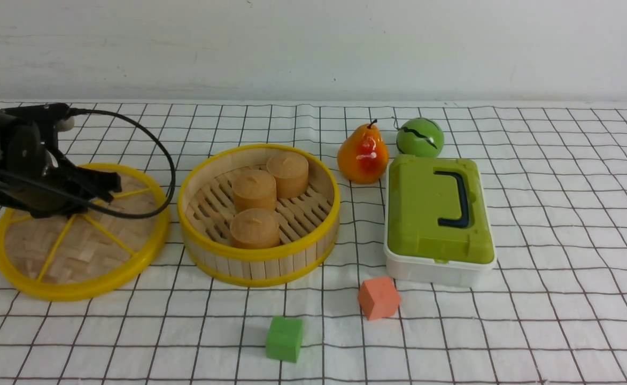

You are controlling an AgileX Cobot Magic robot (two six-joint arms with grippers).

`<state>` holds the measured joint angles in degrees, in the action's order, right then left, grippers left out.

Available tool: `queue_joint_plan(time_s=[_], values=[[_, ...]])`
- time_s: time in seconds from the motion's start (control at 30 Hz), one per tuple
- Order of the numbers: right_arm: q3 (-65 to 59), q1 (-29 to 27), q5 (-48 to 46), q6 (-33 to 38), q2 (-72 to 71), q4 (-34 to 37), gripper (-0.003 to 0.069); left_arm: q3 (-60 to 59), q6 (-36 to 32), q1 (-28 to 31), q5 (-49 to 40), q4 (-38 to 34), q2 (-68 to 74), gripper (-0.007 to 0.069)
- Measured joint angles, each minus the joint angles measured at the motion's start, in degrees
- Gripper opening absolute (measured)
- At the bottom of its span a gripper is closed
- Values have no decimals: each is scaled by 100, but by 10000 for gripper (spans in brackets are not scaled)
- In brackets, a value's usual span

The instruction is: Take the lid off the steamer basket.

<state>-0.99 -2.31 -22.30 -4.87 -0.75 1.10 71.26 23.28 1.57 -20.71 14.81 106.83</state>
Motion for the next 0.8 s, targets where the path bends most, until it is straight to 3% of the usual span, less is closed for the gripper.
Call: queue_joint_plan(time_s=[0.17,0.3,0.43,0.57,0.73,0.8], values=[[0,0,0,0,0,0,240,0,40,0,18,-81,7,173],[0,0,0,0,0,0,240,21,51,0,-107,-126,-8,304],[0,0,0,0,0,0,240,34,56,4,-375,-226,-274,330],[0,0,0,0,0,0,240,34,17,4,-475,-274,-1243,255],[0,0,0,0,0,0,240,-39,-119,4,-413,-349,-3378,3],[0,0,0,0,0,0,240,-250,-134,4,-344,-400,-4053,-13]])
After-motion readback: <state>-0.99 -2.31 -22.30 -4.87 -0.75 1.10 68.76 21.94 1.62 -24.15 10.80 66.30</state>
